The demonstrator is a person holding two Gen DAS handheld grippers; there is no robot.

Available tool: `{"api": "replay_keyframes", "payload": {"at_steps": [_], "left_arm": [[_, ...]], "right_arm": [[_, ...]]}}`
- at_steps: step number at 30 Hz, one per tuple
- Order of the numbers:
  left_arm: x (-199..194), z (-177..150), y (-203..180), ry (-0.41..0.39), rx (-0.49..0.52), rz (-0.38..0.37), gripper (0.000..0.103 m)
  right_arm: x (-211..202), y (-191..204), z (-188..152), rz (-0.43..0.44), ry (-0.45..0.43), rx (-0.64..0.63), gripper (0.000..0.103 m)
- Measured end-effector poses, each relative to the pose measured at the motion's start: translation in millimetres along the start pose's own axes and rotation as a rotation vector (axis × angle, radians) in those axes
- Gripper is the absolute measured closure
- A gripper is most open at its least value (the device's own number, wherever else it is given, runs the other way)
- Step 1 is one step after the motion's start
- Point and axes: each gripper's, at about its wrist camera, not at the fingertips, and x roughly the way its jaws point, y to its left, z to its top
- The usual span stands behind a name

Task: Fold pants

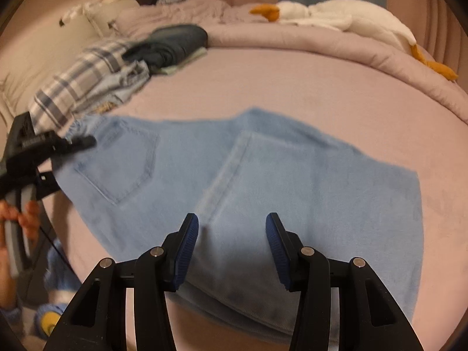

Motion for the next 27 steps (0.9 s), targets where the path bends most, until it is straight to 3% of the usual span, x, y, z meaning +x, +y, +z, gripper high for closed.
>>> {"api": "replay_keyframes", "payload": {"at_steps": [7, 15, 18, 27], "left_arm": [[-8, -4, -31, -0.024, 0.171, 0.014, 0.065], [-8, -5, -33, -0.017, 0.211, 0.015, 0.065], [-7, -5, -35, -0.016, 0.223, 0.018, 0.065], [-6, -5, -32, -0.011, 0.214, 0.017, 0.065]], "right_arm": [[35, 22, 26, 0.007, 0.059, -0.015, 0.054], [74, 25, 46, -0.003, 0.138, 0.021, 0.055], [86, 32, 47, -0.03, 0.176, -0.022, 0.055], [73, 41, 47, -0.059, 0.179, -0.051, 0.055]]}}
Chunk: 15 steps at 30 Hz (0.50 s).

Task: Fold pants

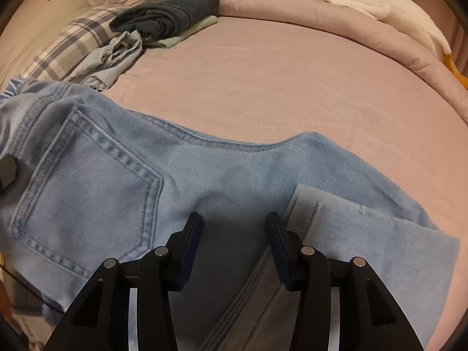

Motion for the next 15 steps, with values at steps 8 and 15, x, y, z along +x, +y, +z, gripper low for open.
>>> {"api": "replay_keyframes", "payload": {"at_steps": [8, 15], "left_arm": [[3, 0, 2, 0.006, -0.006, 0.005, 0.065], [3, -1, 3, 0.009, -0.012, 0.006, 0.065]], "right_arm": [[3, 18, -23, 0.02, 0.032, -0.064, 0.054], [-5, 15, -25, 0.051, 0.052, -0.057, 0.054]]}}
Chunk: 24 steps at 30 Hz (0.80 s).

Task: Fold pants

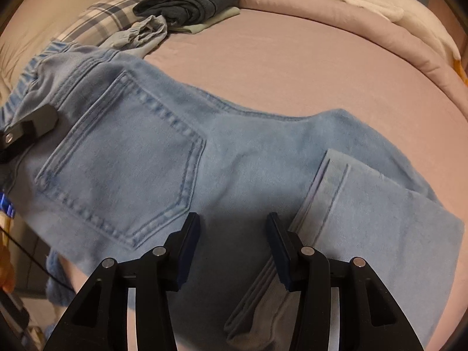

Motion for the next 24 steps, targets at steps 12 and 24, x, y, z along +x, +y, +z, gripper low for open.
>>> {"api": "replay_keyframes", "payload": {"at_steps": [12, 24], "left_arm": [[1, 0, 1, 0.008, -0.009, 0.009, 0.065], [2, 0, 3, 0.017, -0.014, 0.022, 0.065]], "right_arm": [[-3, 12, -6, 0.01, 0.031, -0.028, 0.054], [-10, 17, -16, 0.024, 0.063, -0.07, 0.054]]}}
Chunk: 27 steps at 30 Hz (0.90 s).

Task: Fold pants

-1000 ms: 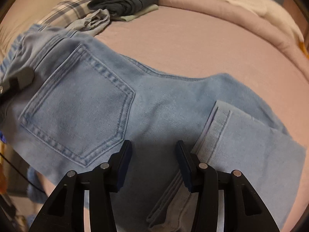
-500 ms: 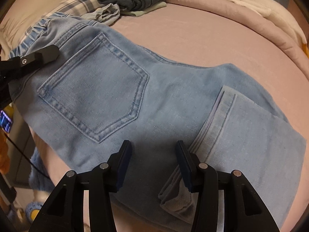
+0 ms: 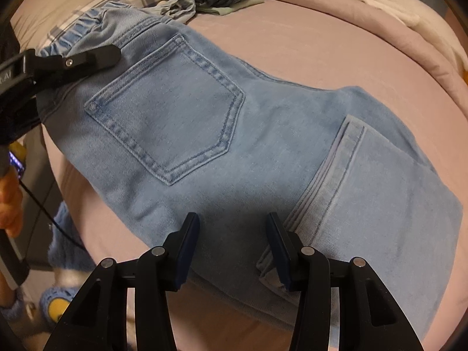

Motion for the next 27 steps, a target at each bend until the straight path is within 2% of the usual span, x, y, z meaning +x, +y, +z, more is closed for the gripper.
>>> {"api": "replay_keyframes", "payload": {"at_steps": [14, 19, 23, 27], "left_arm": [[-6, 2, -13, -0.012, 0.031, -0.005, 0.066], [-9, 4, -29, -0.02, 0.072, -0.017, 0.066], [-12, 5, -43, -0.027, 0.107, -0.032, 0.066], [-13, 6, -56, -0.03, 0.133, -0.048, 0.066]], "right_arm": [[7, 8, -9, 0.015, -0.013, -0.006, 0.054], [-9, 0, -11, 0.083, -0.046, 0.042, 0.054], [-25, -29, -7, 0.084, -0.112, 0.132, 0.054], [-24, -62, -10, 0.081, -0.119, 0.247, 0.054]]}}
